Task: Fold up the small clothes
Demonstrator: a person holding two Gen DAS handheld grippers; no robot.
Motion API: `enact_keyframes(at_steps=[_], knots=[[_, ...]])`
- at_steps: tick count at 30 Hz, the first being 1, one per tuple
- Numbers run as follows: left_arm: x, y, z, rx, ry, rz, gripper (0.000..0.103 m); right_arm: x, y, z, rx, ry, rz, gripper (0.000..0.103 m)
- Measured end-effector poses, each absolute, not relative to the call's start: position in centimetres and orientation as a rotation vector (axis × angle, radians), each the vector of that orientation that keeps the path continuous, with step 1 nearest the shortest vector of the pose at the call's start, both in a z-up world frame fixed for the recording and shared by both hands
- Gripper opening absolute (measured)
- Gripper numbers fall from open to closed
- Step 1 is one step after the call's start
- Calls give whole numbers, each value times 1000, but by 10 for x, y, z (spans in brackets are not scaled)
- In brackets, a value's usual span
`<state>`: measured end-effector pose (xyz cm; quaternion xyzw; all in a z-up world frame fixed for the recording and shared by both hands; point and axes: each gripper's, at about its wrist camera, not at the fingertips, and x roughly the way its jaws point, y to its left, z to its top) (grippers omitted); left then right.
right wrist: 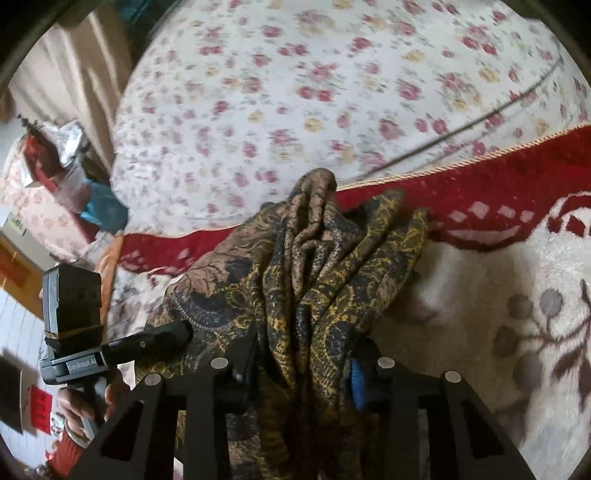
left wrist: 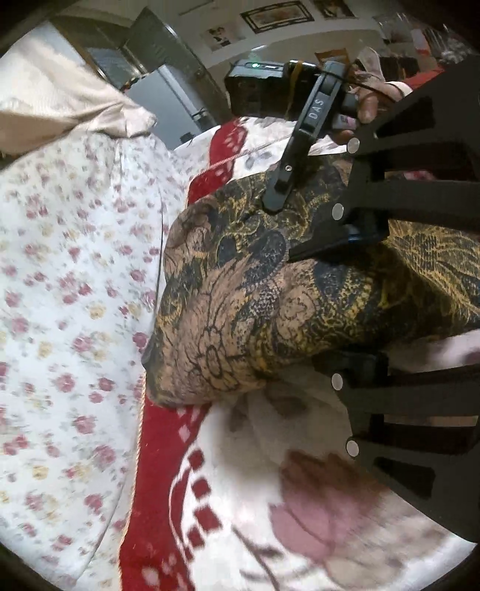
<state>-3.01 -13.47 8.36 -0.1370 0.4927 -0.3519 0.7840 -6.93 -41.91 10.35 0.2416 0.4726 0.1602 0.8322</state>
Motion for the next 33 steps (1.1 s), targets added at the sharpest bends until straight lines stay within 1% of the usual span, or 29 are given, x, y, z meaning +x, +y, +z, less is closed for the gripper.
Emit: enact_keyframes(at_steps=[3, 5, 6, 7, 8, 9, 10, 13, 14, 15, 16, 19, 20, 22, 23, 24, 25, 27, 29, 32, 33], knots=[[-62, -110, 94, -259, 1073, -734, 39, -90, -400, 112, 529, 1010, 394, 37], [-87, -91, 89, -234, 1091, -698, 39, -105, -383, 104, 553, 1062, 427, 39], [-95, -85, 80, -222, 1110, -670, 39, -113, -376, 96, 558, 1103, 433, 43], [-101, -81, 72, -205, 1130, -637, 40, -118, -372, 89, 548, 1143, 429, 50], [-106, -78, 64, -179, 1148, -598, 45, -123, -368, 82, 527, 1184, 421, 54], [-112, -73, 54, -154, 1157, -559, 50, -129, -368, 77, 501, 1208, 405, 55], [-114, -70, 52, -167, 1150, -554, 52, -134, -373, 77, 512, 1202, 396, 55], [-117, -62, 57, -217, 1121, -526, 53, -141, -393, 100, 582, 1122, 347, 55], [-117, -62, 60, -209, 1100, -510, 54, -140, -394, 113, 570, 1069, 339, 55], [-118, -63, 64, -188, 1073, -485, 58, -137, -391, 124, 547, 1025, 349, 55], [-117, -69, 68, -157, 1048, -455, 60, -132, -385, 132, 519, 999, 366, 55], [-116, -82, 70, -94, 1019, -407, 62, -115, -348, 142, 435, 956, 426, 55], [-115, -85, 68, -81, 1018, -397, 62, -107, -336, 138, 413, 960, 434, 55], [-113, -91, 65, -64, 1006, -387, 62, -94, -317, 120, 340, 1006, 398, 48], [-112, -94, 64, -59, 1000, -384, 64, -85, -314, 111, 297, 1022, 344, 46], [-111, -96, 63, -55, 995, -378, 66, -78, -317, 102, 255, 1035, 274, 39], [-110, -97, 62, -58, 991, -376, 68, -72, -324, 89, 237, 1050, 210, 30], [-108, -98, 61, -61, 984, -370, 70, -67, -342, 76, 327, 1062, 205, 28], [-106, -100, 60, -43, 984, -360, 70, -71, -349, 81, 354, 1055, 212, 28], [-108, -101, 61, -34, 974, -350, 70, -84, -343, 98, 275, 1043, 213, 31], [-109, -101, 61, -31, 971, -345, 70, -89, -341, 104, 259, 1040, 217, 35]])
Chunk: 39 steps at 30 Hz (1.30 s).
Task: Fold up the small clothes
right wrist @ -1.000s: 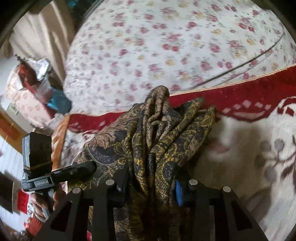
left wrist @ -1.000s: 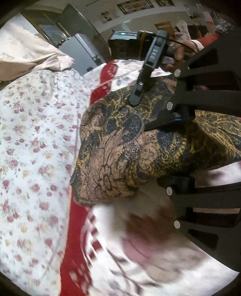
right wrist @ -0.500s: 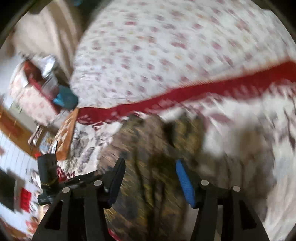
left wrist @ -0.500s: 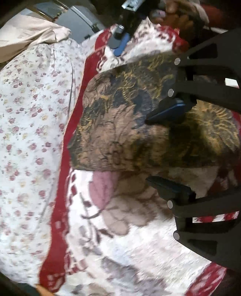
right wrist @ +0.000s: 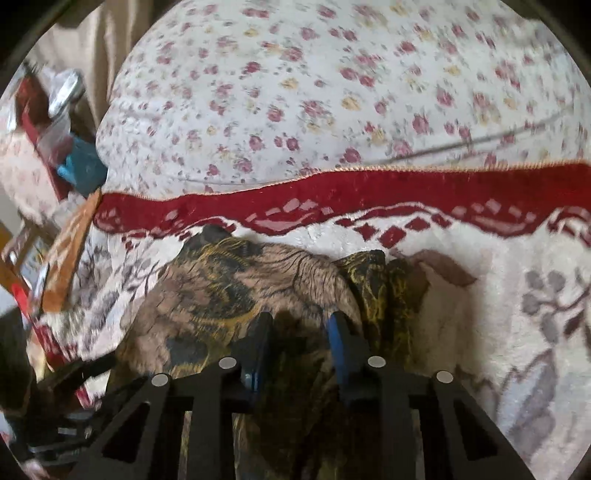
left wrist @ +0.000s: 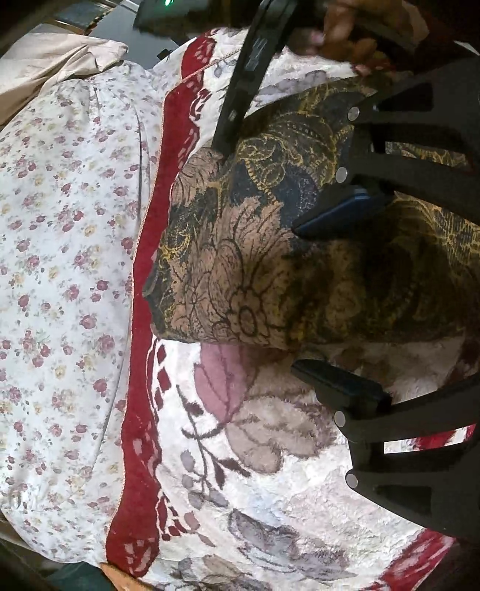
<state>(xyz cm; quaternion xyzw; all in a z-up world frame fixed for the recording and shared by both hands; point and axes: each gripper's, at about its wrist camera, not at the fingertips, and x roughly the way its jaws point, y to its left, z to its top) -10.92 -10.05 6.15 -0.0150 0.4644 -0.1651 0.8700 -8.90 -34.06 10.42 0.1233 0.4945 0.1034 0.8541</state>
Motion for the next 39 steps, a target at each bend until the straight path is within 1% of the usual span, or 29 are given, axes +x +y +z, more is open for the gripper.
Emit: enact_keyframes(at_steps=[1, 2, 3, 7, 10, 12, 17, 20, 21, 22, 26, 29, 31, 32, 39], knots=[[-111, -100, 62, -27, 966, -338, 70, -97, -340, 111, 249, 1033, 232, 38], [-113, -101, 63, -23, 960, -332, 70, -105, -338, 117, 240, 1023, 248, 44], [-114, -101, 64, -17, 953, -323, 70, -112, -337, 120, 230, 1016, 260, 45], [-118, -100, 68, -2, 935, -297, 70, -144, -321, 125, 133, 1000, 294, 45], [-122, -99, 73, 1, 922, -286, 70, -152, -316, 97, 30, 1073, 228, 45], [-126, -97, 77, -3, 915, -284, 70, -158, -319, 93, 61, 1063, 228, 46], [-136, -94, 86, -6, 887, -265, 70, -171, -322, 113, 75, 1038, 209, 48], [-140, -94, 92, -12, 873, -263, 70, -181, -316, 132, 44, 997, 189, 58], [-142, -95, 94, -13, 870, -260, 70, -185, -314, 140, 33, 974, 178, 68], [-144, -95, 96, -12, 865, -257, 70, -191, -312, 147, 26, 956, 171, 75], [-151, -97, 102, -7, 847, -256, 70, -200, -306, 168, 8, 895, 144, 77], [-155, -98, 107, 2, 829, -247, 70, -203, -302, 176, 14, 870, 122, 80], [-159, -98, 110, 4, 817, -239, 70, -205, -302, 178, 32, 856, 110, 85], [-160, -98, 111, 6, 812, -236, 70, -205, -302, 178, 41, 854, 106, 85], [-167, -97, 113, 16, 796, -219, 70, -204, -296, 166, 56, 900, 118, 86]])
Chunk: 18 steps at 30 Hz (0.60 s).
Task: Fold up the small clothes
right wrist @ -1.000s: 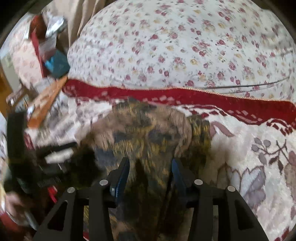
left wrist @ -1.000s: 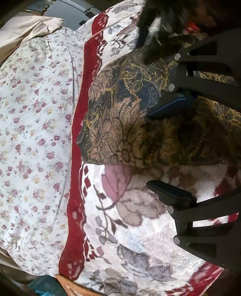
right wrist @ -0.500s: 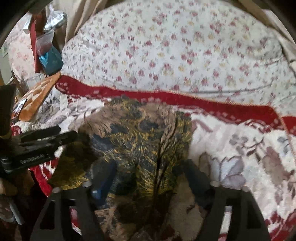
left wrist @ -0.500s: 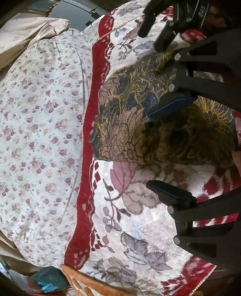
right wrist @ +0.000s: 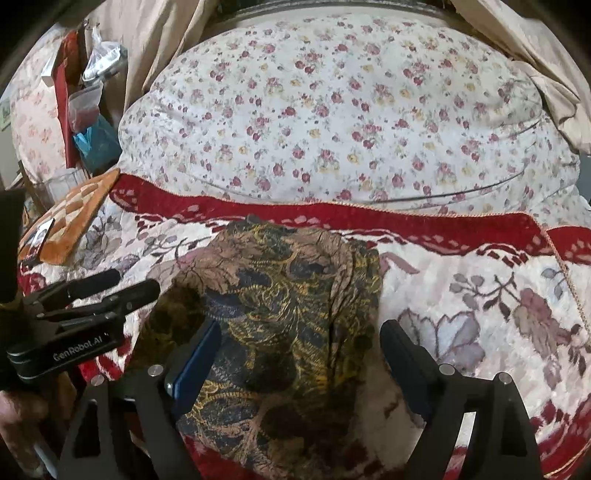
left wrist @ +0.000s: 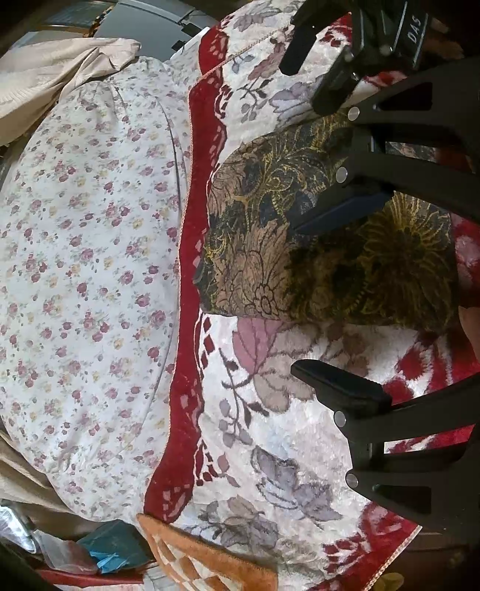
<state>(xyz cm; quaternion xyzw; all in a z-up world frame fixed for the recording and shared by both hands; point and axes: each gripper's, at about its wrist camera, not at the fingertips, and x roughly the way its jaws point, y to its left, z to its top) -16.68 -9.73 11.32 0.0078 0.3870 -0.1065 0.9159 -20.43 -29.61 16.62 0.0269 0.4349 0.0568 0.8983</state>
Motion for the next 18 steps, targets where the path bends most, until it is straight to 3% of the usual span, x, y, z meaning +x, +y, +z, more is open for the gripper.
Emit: enact_keyframes(at_steps=[18], knots=[[-168, -93, 110, 42, 771, -180, 70, -200, -294, 150, 80, 952, 117, 86]])
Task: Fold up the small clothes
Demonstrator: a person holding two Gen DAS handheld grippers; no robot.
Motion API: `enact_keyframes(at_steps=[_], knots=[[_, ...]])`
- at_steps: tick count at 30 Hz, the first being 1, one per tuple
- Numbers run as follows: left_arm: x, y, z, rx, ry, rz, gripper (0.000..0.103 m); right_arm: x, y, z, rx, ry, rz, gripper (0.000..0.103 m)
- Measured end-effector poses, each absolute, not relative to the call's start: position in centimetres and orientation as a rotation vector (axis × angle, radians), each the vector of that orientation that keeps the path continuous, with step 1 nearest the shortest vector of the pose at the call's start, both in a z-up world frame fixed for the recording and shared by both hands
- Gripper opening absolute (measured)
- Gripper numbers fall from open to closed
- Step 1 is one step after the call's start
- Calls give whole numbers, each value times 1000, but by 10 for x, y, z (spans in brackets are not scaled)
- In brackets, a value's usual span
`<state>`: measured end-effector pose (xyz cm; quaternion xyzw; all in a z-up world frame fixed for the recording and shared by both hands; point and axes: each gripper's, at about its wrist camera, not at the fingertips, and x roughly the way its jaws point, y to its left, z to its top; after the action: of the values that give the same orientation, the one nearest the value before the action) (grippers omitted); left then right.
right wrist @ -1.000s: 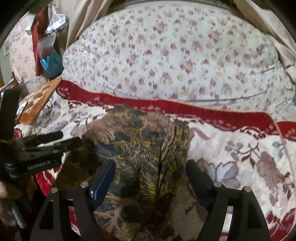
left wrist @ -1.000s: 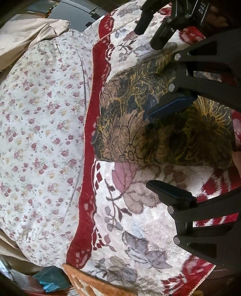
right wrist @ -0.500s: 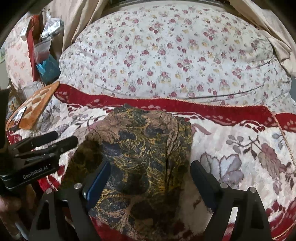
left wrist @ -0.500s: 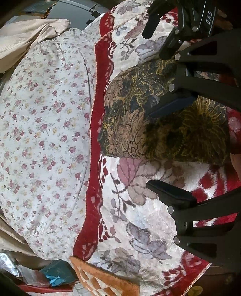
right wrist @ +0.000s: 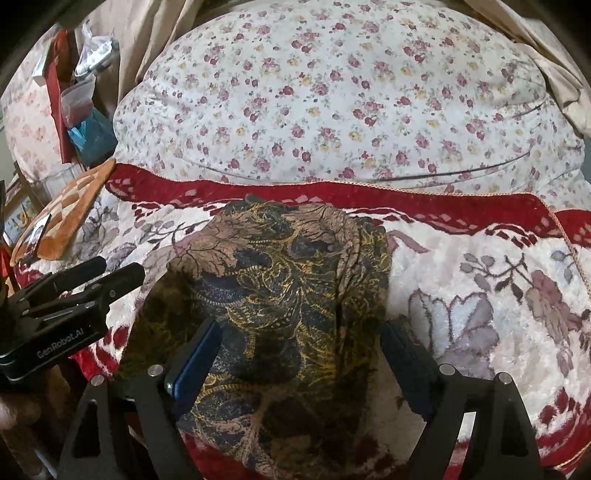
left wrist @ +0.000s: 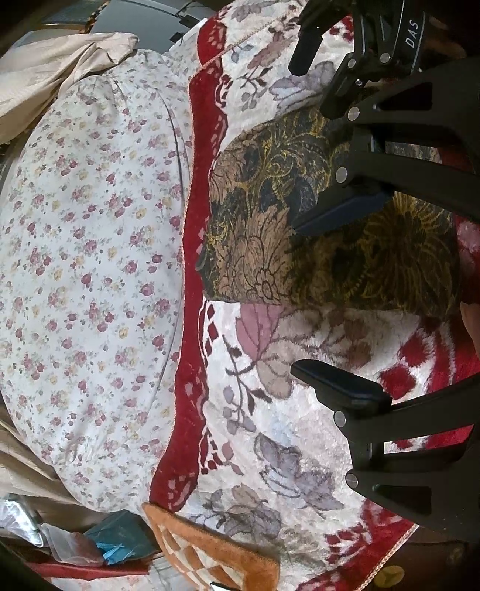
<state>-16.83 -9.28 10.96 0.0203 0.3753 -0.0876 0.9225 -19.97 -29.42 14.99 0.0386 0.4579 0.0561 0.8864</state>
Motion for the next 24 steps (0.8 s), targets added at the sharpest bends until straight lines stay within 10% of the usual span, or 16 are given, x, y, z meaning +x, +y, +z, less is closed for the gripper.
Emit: enact_keyframes(at_steps=[24], knots=[[-161, -87, 98, 45, 794, -164, 70, -194, -291, 140, 60, 982, 116, 86]])
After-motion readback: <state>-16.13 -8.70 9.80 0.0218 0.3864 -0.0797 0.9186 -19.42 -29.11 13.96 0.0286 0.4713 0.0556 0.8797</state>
